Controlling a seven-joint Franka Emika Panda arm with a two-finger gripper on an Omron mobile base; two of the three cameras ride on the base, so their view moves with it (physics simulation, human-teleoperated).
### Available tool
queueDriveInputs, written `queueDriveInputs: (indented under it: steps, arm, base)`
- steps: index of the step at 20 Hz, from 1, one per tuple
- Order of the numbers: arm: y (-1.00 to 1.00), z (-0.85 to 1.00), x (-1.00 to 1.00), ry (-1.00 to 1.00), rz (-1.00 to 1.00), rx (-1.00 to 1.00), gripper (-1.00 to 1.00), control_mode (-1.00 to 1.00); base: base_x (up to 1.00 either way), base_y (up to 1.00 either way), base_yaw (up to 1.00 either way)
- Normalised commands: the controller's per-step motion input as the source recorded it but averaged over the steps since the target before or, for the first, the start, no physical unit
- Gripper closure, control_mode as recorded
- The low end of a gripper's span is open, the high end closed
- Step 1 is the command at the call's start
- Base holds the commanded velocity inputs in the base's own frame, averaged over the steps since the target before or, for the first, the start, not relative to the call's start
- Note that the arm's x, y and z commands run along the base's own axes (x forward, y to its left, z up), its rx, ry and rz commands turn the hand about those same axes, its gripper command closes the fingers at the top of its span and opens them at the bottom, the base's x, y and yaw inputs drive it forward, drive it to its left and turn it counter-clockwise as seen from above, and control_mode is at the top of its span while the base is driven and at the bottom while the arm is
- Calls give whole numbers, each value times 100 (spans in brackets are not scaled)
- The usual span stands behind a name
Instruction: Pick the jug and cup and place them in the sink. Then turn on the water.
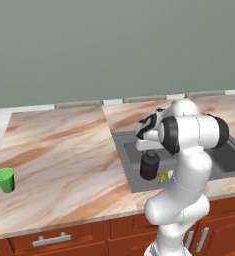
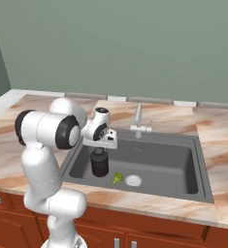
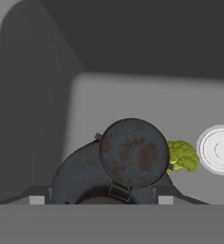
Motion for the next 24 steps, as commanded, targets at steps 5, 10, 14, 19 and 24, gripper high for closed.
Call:
queueDriveInputs:
  steps: [5,10,14,19,24]
  arm:
    - [0,-41,22,0,0,0,100,-100]
    - [0,-44,24,0,0,0,100,-100]
    - [0,-45,22,0,0,0,100,-100]
    - [0,-44,20,0,0,0,100,-100]
    - [0,-47,18,0,0,0,100,-100]
  base:
    - [0,0,0]
    - [0,0,0]
    - [0,0,0]
    - [0,0,0]
    - [0,0,0]
